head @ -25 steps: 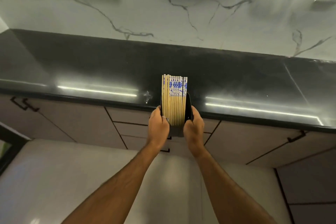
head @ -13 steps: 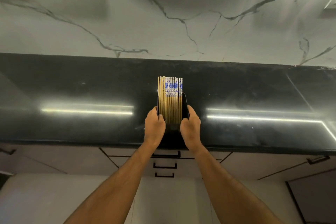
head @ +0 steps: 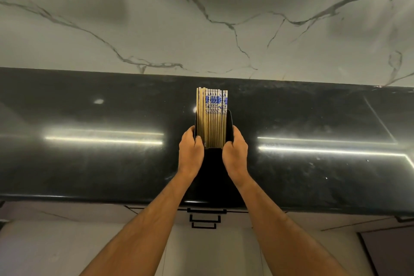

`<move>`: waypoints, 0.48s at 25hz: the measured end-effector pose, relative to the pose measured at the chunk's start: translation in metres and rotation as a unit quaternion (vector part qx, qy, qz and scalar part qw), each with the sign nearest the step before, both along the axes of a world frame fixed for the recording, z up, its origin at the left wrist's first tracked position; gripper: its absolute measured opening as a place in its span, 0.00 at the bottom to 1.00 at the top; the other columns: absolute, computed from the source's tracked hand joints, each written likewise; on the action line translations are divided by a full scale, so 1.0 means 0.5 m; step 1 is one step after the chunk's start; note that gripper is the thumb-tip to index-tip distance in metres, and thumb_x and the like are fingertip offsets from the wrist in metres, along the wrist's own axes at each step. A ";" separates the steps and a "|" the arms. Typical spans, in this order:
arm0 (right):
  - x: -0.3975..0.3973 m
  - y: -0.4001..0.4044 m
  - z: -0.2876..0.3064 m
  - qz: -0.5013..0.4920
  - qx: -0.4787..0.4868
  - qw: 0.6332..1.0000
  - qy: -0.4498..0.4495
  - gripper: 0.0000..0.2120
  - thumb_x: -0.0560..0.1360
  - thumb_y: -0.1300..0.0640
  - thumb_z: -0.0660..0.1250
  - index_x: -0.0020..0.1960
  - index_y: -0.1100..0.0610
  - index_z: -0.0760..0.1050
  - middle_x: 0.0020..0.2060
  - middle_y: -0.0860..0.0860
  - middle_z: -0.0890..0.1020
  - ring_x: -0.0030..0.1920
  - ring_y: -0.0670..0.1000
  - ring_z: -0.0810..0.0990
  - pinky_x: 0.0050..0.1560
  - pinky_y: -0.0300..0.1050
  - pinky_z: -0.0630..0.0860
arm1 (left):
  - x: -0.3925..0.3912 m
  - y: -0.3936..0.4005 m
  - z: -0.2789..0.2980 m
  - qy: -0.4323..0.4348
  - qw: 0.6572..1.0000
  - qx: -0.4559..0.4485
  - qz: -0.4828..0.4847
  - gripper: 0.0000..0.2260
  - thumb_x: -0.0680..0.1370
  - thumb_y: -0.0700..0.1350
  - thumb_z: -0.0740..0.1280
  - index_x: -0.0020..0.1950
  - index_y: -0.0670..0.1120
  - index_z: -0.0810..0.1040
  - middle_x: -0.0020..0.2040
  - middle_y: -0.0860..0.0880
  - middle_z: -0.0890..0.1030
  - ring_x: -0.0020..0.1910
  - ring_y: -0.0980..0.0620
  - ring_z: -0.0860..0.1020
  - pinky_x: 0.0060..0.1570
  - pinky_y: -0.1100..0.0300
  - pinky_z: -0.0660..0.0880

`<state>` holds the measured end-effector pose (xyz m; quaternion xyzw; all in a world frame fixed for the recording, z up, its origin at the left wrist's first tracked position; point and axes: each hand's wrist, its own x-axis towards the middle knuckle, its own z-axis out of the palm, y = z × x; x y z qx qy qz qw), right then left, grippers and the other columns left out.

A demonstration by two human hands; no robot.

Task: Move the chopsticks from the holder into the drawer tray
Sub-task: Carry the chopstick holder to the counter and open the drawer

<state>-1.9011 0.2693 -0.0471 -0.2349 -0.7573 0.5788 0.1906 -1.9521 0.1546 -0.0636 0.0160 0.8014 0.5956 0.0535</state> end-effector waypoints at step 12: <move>0.168 -0.021 -0.060 -0.045 0.278 0.959 0.041 0.26 0.81 0.53 0.67 0.75 0.59 0.66 0.72 0.55 0.71 0.73 0.48 0.67 0.70 0.29 0.61 | 0.127 -0.122 -0.020 0.233 0.958 -0.163 -0.048 0.24 0.81 0.51 0.64 0.75 0.44 0.66 0.72 0.45 0.72 0.72 0.51 0.70 0.71 0.57 0.69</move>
